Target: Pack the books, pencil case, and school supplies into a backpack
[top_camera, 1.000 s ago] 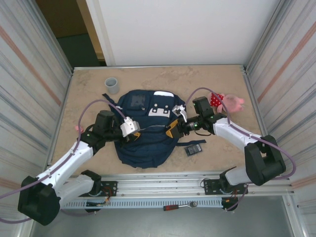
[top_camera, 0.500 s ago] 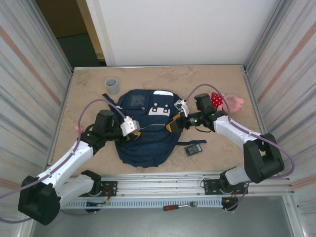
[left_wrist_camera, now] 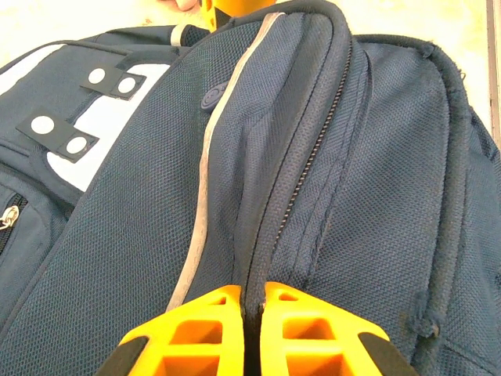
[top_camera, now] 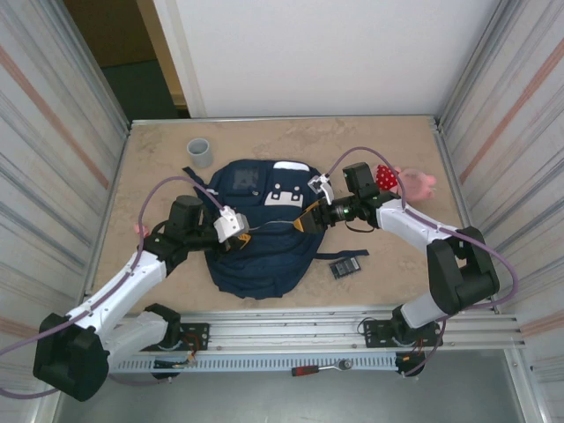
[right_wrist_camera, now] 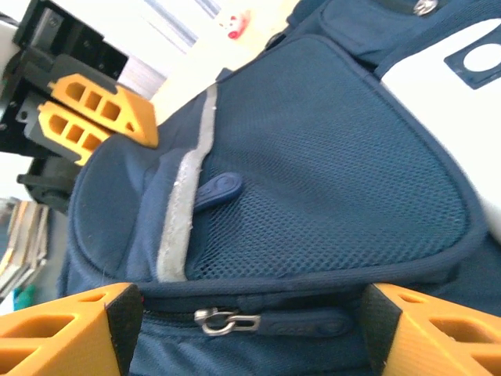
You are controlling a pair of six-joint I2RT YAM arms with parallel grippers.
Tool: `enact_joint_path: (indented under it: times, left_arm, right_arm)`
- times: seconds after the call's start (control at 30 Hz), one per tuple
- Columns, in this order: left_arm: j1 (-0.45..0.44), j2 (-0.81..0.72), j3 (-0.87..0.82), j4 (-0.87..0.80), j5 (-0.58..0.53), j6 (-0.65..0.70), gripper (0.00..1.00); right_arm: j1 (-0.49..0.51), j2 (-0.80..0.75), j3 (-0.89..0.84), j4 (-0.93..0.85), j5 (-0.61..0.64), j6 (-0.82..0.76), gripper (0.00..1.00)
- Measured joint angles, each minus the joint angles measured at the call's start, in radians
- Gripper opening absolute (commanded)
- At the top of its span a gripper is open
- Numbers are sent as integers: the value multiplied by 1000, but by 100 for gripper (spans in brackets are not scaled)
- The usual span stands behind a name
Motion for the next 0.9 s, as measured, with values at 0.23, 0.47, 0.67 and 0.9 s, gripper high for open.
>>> enact_joint_path:
  times: [0.23,0.47,0.67,0.9]
  left_arm:
    - [1,0,0,3,3,-4,0]
    - [1,0,0,3,3,-8,0]
    - [3,0,0,3,3,-8,0]
    - [3,0,0,5,3,-11,0]
  right_arm:
    - [5,0,13,-97,-62,-45,57]
    - [6,-3,14,-121,-112,-47,52]
    - [13,-10,16,-119,-142,-46,47]
    - [37,-10,36,-120,-154,-46,65]
